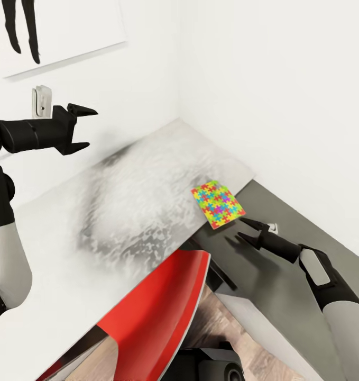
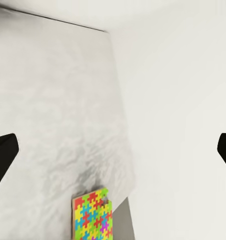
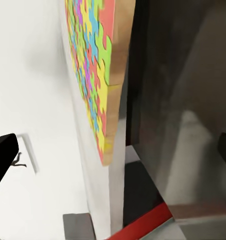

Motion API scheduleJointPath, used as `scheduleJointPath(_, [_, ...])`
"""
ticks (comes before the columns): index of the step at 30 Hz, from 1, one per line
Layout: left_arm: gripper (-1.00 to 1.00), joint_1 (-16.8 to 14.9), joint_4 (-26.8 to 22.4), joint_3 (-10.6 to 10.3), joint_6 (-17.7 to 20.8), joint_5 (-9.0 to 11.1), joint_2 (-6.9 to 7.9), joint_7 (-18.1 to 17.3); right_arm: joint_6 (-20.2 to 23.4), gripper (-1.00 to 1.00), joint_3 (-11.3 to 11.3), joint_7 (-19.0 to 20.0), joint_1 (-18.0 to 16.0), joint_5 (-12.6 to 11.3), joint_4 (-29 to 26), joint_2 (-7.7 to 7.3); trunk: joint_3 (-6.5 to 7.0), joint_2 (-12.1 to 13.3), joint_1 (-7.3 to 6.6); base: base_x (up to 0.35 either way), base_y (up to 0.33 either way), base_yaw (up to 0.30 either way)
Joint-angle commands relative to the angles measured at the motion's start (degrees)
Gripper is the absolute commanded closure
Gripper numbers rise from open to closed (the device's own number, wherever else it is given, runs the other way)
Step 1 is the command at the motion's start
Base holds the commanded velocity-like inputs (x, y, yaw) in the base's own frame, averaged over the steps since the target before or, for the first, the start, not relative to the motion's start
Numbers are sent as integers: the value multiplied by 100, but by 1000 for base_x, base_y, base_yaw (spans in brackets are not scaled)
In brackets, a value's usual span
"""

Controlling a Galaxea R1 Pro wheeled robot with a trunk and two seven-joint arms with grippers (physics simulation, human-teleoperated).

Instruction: Put all the toys in the child's room - the three board games (two on the bed and one on the table), the two jigsaw puzzles on the table, and the tennis ball on the table - inside the toy box on the table in the child's room.

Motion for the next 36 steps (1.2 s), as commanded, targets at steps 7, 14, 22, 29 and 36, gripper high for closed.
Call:
scheduleJointPath(7, [-100, 8, 0, 3, 31, 43, -1, 54, 21, -100, -11, 2, -18, 9, 0, -8, -7, -9, 3, 0, 0, 66])
scheduleJointPath(14, [-100, 14, 0, 0, 31, 42, -1, 54, -33, -100, -16, -8, -117, 9, 8, -19, -7, -9, 3, 0, 0, 25])
scheduleJointPath(22, [-100, 19, 0, -1, 30, 37, -1, 54, -103, -100, -24, -13, -201, 3, 32, -42, -7, -9, 3, 0, 0, 8])
scheduleJointPath(29, [-100, 27, 0, -2, 30, 34, -1, 54, -129, -100, -28, -14, -236, -3, 42, -52, -7, -9, 3, 0, 0, 3])
scheduleJointPath(36, [-100, 34, 0, -2, 32, 29, -1, 54, -139, -100, -31, -14, -244, -5, 48, -55, -7, -9, 3, 0, 0, 1])
